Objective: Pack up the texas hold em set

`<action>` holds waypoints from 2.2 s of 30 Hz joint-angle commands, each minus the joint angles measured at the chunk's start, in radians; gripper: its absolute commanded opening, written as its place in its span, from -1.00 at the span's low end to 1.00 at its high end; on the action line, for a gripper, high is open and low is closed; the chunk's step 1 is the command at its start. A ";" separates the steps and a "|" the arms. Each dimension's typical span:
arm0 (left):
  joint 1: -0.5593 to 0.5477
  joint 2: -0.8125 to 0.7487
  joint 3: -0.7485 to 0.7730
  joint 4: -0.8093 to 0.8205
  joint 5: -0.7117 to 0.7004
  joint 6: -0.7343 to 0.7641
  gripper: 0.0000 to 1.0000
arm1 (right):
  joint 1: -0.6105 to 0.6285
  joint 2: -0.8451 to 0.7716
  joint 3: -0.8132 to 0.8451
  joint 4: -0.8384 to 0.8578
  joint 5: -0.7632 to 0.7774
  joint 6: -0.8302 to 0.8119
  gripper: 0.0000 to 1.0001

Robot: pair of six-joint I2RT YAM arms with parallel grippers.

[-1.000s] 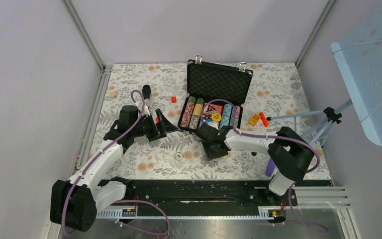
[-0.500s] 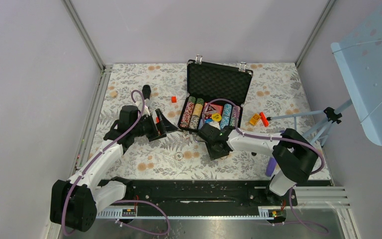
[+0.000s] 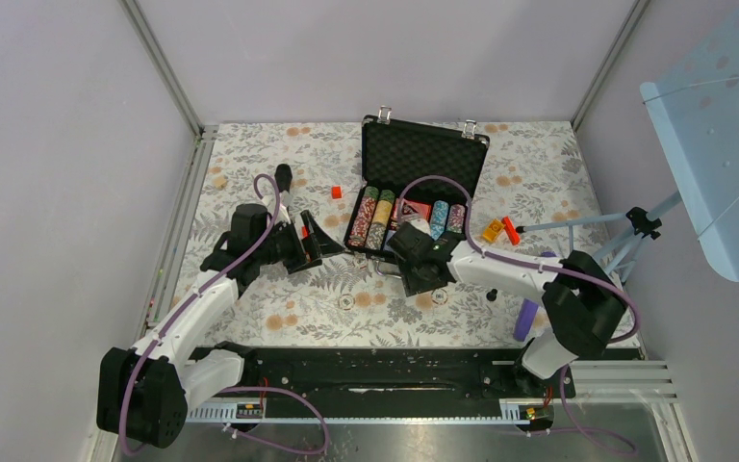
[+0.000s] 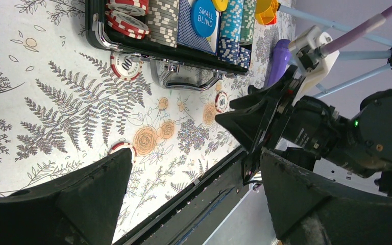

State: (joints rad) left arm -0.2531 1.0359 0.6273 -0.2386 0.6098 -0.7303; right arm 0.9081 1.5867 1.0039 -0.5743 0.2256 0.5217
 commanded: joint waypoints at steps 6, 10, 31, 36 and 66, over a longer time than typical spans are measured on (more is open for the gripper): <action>0.006 -0.010 0.017 0.024 0.007 0.014 0.89 | -0.145 -0.076 -0.120 0.014 -0.013 -0.037 0.32; 0.007 -0.009 0.018 0.025 0.006 0.013 0.89 | -0.154 -0.073 -0.152 0.045 -0.048 -0.035 0.37; 0.006 -0.004 0.025 0.024 0.009 0.015 0.89 | -0.153 0.027 -0.154 0.046 -0.040 -0.027 0.12; 0.006 -0.002 0.025 0.024 0.010 0.017 0.89 | -0.154 0.013 -0.158 0.046 -0.038 -0.027 -0.08; 0.007 -0.011 0.026 0.009 0.002 0.024 0.89 | -0.224 -0.127 -0.153 0.001 -0.006 -0.039 0.30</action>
State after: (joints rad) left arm -0.2527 1.0363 0.6273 -0.2420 0.6098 -0.7269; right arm 0.7307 1.4776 0.9100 -0.5854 0.2005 0.4820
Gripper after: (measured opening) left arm 0.948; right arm 0.614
